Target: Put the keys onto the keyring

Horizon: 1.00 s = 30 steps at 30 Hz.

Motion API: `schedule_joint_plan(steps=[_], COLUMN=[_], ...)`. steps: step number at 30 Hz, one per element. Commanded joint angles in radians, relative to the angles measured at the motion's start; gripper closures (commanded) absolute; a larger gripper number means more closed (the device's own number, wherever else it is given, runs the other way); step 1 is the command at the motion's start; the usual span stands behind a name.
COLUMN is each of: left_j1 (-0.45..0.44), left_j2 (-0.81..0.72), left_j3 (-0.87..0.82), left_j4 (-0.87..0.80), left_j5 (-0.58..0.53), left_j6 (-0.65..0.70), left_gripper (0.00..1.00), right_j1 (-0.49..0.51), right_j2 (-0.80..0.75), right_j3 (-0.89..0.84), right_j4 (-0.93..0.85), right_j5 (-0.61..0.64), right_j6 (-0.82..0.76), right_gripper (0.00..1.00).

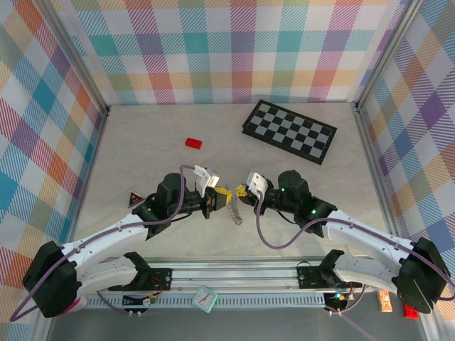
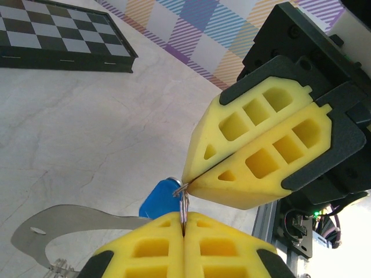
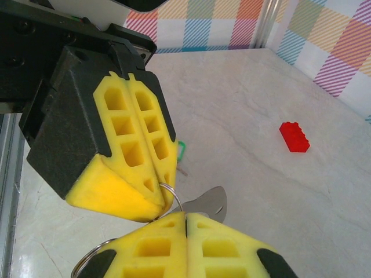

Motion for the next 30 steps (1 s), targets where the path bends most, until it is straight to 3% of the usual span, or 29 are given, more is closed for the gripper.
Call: schedule_joint_plan(steps=[1, 30], left_j1=[0.005, 0.006], left_j2=[-0.001, 0.006], left_j3=[0.014, 0.015], left_j4=[0.061, 0.074], left_j5=[-0.005, -0.021], left_j6=[-0.010, -0.019], left_gripper=[1.00, 1.00], right_j1=[-0.002, -0.001], right_j2=[0.002, 0.019], right_j3=[-0.006, 0.001], right_j4=[0.027, 0.019], right_j5=[-0.025, -0.079], right_j6=[0.011, 0.024], right_gripper=[1.00, 1.00])
